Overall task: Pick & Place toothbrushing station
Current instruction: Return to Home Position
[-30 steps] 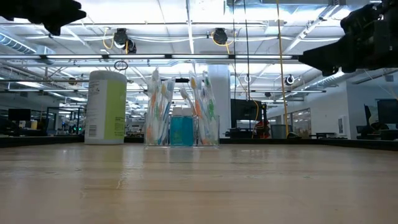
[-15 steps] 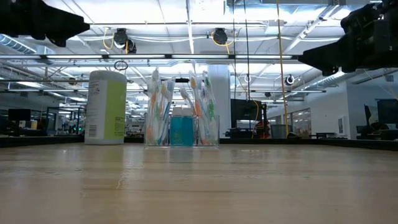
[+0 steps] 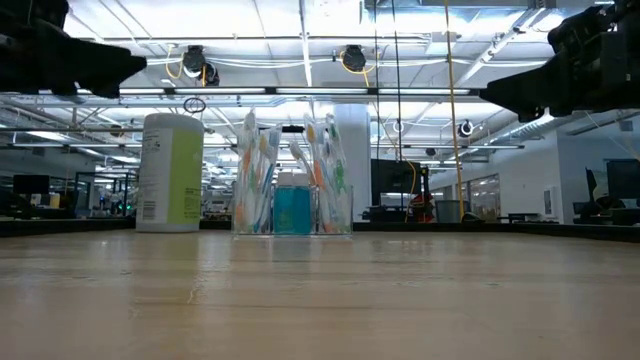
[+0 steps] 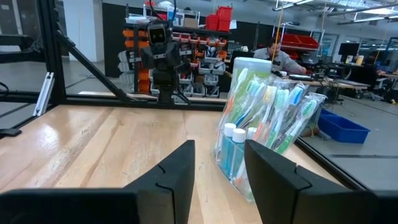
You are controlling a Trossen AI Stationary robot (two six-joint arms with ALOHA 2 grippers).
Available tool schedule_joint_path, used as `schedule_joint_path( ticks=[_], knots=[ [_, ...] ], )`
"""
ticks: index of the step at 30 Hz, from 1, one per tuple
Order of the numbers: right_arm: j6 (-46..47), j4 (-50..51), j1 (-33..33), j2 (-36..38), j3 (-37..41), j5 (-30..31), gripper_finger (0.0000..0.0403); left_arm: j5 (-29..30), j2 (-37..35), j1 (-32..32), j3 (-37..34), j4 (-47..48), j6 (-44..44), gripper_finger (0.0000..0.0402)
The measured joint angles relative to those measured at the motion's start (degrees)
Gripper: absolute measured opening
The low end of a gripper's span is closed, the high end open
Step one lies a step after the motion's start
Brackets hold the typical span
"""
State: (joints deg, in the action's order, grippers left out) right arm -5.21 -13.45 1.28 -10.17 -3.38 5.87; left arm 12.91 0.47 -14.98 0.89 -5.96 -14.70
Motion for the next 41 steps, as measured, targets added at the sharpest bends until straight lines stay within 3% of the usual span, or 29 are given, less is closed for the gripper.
schedule_joint_path(
  ticks=[4,9,41],
  knots=[
    [-0.01,0.00,0.00,0.00,0.00,0.00,0.0130,-0.03,0.26,0.00,0.06,3.30,1.31,0.0161],
    [0.00,0.00,0.02,0.00,0.00,0.02,0.0130,0.15,1.41,0.00,0.07,1.88,-1.78,0.0161],
    [0.00,0.02,0.01,0.00,0.02,0.00,0.0130,0.19,1.40,0.00,0.07,1.49,1.51,0.0161]
  ],
)
